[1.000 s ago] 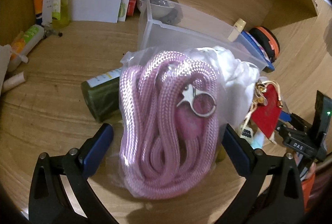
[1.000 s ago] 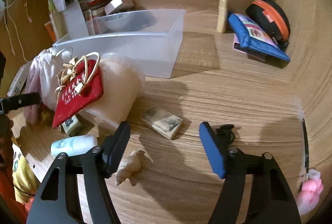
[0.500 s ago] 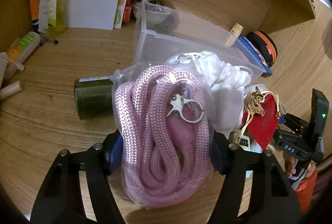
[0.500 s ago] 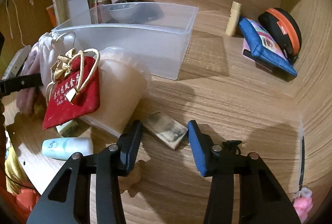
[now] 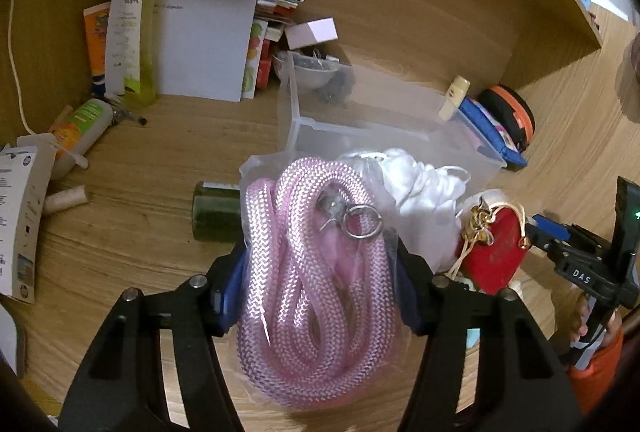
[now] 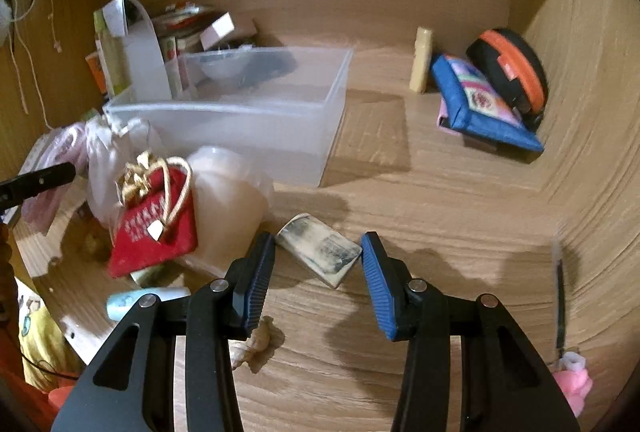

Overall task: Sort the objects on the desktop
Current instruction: 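Carry the pink rope and the wrapped block into the clear box and release both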

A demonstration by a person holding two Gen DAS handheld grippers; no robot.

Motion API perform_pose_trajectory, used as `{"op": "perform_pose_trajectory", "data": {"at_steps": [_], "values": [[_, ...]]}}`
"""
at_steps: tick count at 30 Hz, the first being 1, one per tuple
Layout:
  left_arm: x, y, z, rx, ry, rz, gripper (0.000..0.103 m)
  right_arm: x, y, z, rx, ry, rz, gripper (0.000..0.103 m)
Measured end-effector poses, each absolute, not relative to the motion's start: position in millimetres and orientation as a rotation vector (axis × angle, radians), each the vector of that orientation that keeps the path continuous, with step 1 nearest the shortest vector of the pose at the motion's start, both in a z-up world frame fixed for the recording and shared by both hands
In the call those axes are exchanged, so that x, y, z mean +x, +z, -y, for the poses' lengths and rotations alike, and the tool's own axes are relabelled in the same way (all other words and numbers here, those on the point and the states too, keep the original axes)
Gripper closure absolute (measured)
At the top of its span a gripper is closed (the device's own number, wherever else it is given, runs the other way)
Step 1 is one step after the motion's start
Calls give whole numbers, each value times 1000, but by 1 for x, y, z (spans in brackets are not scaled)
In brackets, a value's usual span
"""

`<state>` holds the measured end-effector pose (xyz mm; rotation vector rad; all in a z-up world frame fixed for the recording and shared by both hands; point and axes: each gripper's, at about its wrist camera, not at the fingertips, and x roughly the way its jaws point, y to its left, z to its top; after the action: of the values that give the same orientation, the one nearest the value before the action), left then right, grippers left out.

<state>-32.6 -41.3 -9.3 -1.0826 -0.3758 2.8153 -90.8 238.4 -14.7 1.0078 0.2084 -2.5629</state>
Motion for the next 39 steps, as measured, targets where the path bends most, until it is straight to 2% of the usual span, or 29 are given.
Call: {"op": "perform_pose_trajectory", "data": {"at_steps": [10,19,32,39], "values": [[-24,14,44,-984,2852,371,43,-89,19,-238,890,-2584,-167,62],[-28,42,48,-883,2935,332,43,-96,43,-223,793,-2570,-203,62],[-87,84,40,-824,2905,206,43,-143,65,-204,729,-2488,-155,62],[-135,83,26,-888,2854,167,43,-179,61,-185,764,-2436,-145,62]]}}
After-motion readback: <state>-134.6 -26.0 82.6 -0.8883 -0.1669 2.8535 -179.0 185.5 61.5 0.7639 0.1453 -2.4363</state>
